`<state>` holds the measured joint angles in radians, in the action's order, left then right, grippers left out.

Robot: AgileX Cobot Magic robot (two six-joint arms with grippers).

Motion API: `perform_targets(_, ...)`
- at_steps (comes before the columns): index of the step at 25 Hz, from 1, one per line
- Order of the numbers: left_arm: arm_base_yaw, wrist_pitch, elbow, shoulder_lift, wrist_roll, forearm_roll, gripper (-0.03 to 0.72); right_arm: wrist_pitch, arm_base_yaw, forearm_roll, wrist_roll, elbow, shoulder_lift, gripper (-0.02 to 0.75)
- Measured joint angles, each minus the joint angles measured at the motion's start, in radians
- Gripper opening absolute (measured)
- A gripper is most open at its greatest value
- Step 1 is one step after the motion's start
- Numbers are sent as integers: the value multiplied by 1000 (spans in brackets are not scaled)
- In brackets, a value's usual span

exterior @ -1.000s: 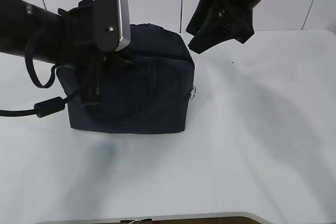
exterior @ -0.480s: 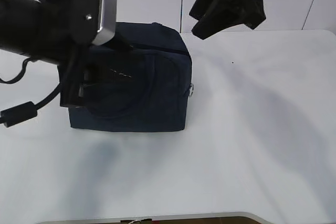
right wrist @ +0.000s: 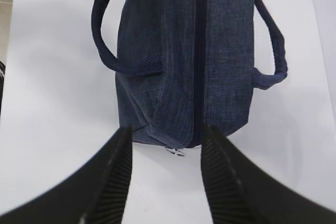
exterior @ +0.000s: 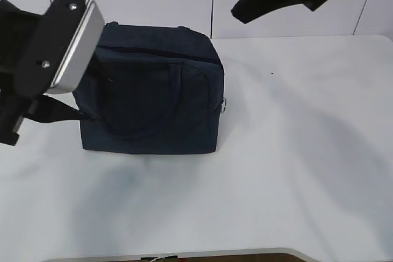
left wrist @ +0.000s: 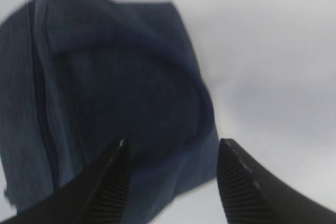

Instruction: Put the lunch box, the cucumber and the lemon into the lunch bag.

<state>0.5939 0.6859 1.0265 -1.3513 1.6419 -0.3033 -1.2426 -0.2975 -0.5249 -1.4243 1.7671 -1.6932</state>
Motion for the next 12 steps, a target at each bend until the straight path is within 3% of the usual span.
perform_targets(6,0,22,0,59,-331,325,391,-2,0,0,48,0,68,355)
perform_targets(12,0,85,0,158,-580,510,391,-6,0,0,115,0,156,355)
